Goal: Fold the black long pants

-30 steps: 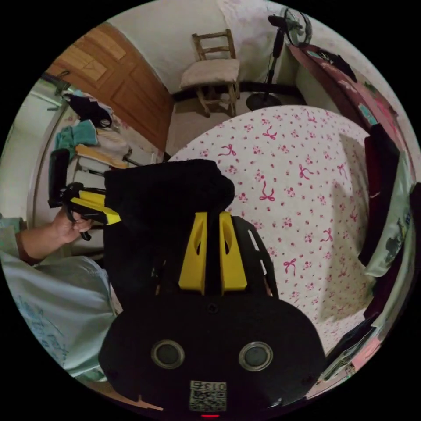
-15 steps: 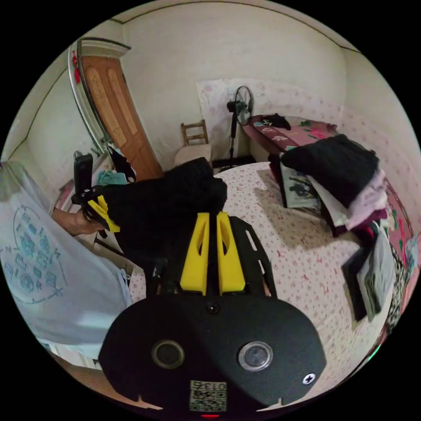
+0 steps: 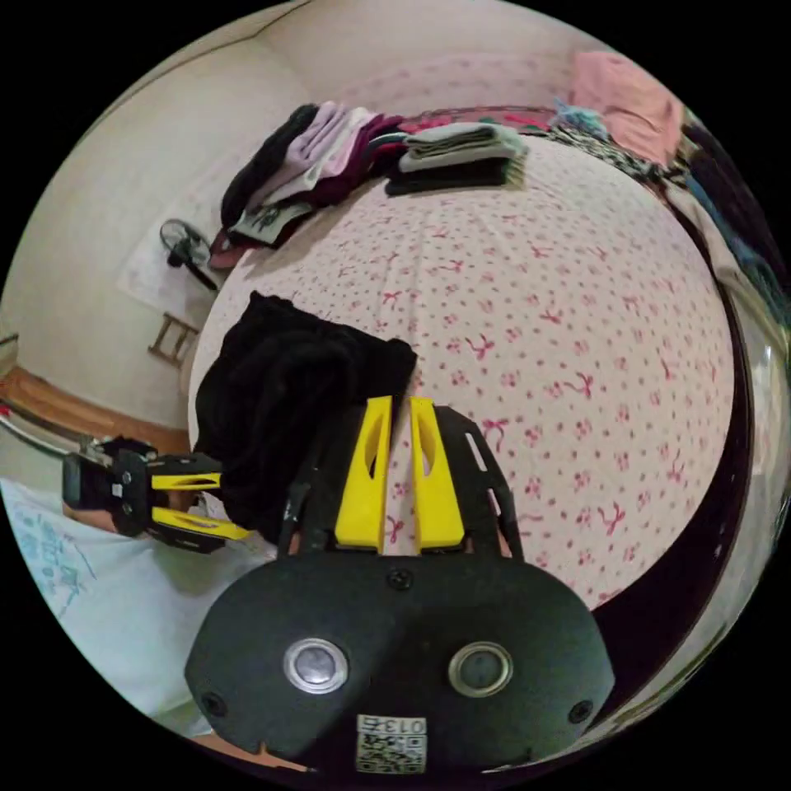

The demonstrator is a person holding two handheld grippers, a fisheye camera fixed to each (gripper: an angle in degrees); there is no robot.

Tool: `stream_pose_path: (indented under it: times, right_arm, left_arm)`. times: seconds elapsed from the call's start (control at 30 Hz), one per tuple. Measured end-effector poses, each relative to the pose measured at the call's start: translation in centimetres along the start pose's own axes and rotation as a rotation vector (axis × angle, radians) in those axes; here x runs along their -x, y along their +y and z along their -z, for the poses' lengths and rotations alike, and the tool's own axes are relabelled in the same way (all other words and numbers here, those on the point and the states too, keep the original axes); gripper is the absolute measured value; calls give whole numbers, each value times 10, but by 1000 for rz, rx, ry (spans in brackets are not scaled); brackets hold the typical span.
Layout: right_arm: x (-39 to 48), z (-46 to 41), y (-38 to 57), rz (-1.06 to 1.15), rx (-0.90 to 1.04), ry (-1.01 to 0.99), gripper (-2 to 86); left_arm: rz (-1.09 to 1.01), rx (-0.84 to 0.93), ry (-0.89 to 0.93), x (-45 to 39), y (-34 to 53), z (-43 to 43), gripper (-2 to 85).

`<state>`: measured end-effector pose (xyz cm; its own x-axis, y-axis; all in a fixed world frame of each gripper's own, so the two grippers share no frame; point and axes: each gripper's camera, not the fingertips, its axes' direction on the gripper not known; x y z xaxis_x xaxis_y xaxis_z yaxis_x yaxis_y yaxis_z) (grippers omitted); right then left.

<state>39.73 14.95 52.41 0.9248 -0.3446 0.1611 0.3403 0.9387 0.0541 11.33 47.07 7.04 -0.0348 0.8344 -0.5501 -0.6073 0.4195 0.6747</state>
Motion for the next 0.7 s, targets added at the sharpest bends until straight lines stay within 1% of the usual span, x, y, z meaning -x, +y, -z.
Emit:
stream_pose_path:
  times: [0.03, 0.1, 0.17, 0.2, 0.27, 0.33, 0.4, 0.47, 0.5, 0.57, 0.7]
  right_arm:
    - [-12, 11, 17, -46, -37, -25, 47]
    - [-20, 28, 40, -56, -96, -59, 60]
    - [-18, 43, 64, -25, -135, -174, 77]
    - [-16, 46, 69, -16, -139, -208, 80]
    - [-1, 51, 87, 43, -148, -298, 94]
    - [10, 48, 97, 56, -127, -298, 117]
    - [18, 42, 106, 53, -97, -270, 126]
    - [29, 28, 116, 89, -38, -212, 107]
    - [31, 26, 119, 94, -35, -198, 95]
    - [32, 24, 130, 136, -41, -120, 55]
    - [30, 39, 148, 176, -25, -137, 37]
  left_arm:
    - [-27, -18, -18, -12, -4, 2, 114]
    - [-64, -37, -5, -26, -7, 9, 114]
    - [-82, -86, 38, -36, -5, 19, 104]
    - [-70, -122, 50, -39, -2, 25, 95]
    - [-16, -149, -9, -38, 4, 30, 85]
    - [124, -121, -154, -21, 16, 23, 82]
    - [229, -72, -183, -1, 25, 10, 89]
    - [301, 11, -146, 16, 31, -13, 93]
    - [326, 46, -89, 23, 33, -28, 94]
    - [373, 38, -41, 29, 34, -43, 94]
    - [376, 34, -54, 21, 23, -56, 92]
